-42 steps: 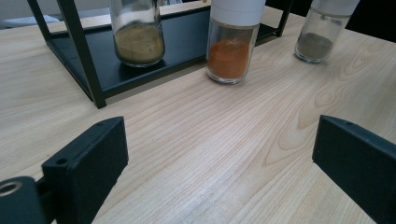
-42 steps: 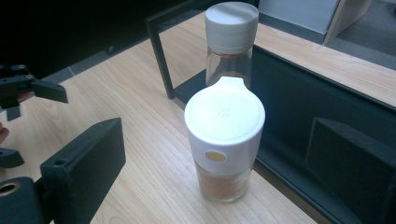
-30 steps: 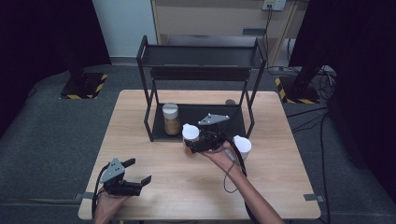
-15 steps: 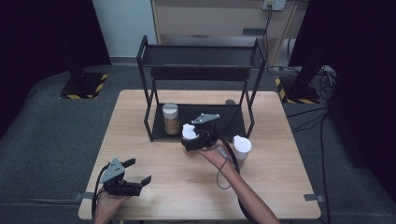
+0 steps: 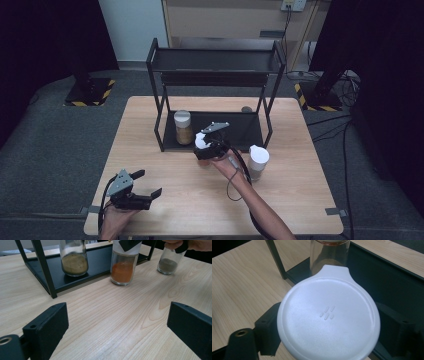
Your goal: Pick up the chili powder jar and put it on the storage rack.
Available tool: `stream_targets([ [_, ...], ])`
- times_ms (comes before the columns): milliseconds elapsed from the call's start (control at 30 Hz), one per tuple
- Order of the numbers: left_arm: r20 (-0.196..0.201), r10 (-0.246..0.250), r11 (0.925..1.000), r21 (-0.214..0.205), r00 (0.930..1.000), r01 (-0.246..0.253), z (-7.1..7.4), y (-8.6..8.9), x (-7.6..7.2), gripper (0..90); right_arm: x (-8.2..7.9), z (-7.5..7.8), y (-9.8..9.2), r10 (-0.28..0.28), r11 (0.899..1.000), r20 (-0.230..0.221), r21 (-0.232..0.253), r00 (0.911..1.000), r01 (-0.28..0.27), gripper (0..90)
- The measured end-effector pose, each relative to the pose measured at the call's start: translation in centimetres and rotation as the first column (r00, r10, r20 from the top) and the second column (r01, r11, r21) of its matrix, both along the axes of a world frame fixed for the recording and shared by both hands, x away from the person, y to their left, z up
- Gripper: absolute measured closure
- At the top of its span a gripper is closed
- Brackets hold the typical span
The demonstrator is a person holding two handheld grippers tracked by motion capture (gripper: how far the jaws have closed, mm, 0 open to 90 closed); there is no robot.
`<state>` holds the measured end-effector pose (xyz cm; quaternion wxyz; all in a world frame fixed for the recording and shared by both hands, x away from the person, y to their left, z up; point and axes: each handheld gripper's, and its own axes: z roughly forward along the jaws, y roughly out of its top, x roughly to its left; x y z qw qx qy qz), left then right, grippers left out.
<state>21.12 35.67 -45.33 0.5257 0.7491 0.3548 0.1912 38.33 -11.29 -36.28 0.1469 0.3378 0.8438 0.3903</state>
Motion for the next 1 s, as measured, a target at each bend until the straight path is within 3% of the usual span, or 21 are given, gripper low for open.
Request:
stream_targets([
  [67, 0.0, 0.0, 1.0, -0.001, 1.0, 0.0, 0.0, 0.0, 0.0, 2.8, -0.2, -0.3, -0.1, 0.01, 1.0, 0.017, 0.008, 0.9998, -0.01, 30.5],
  [200, 0.0, -0.001, 1.0, 0.0, 1.0, 0.001, 0.0, 0.0, 0.0, 2.8, -0.7, -0.3, 0.1, 0.014, 1.0, 0.04, -0.005, 0.9991, -0.014, 31.0],
  [567, 0.002, -0.002, 1.0, -0.001, 1.0, 0.002, 0.0, 0.1, 0.0, 2.9, -0.5, 0.2, -0.4, 0.021, 0.999, 0.049, -0.03, 0.9986, -0.02, 31.2],
  [1000, 0.002, -0.003, 1.0, 0.0, 1.0, 0.003, 0.0, 0.0, 0.0, 2.9, -0.1, 2.9, -2.0, 0.037, 0.999, 0.068, 0.003, 0.997, -0.038, 31.2],
])
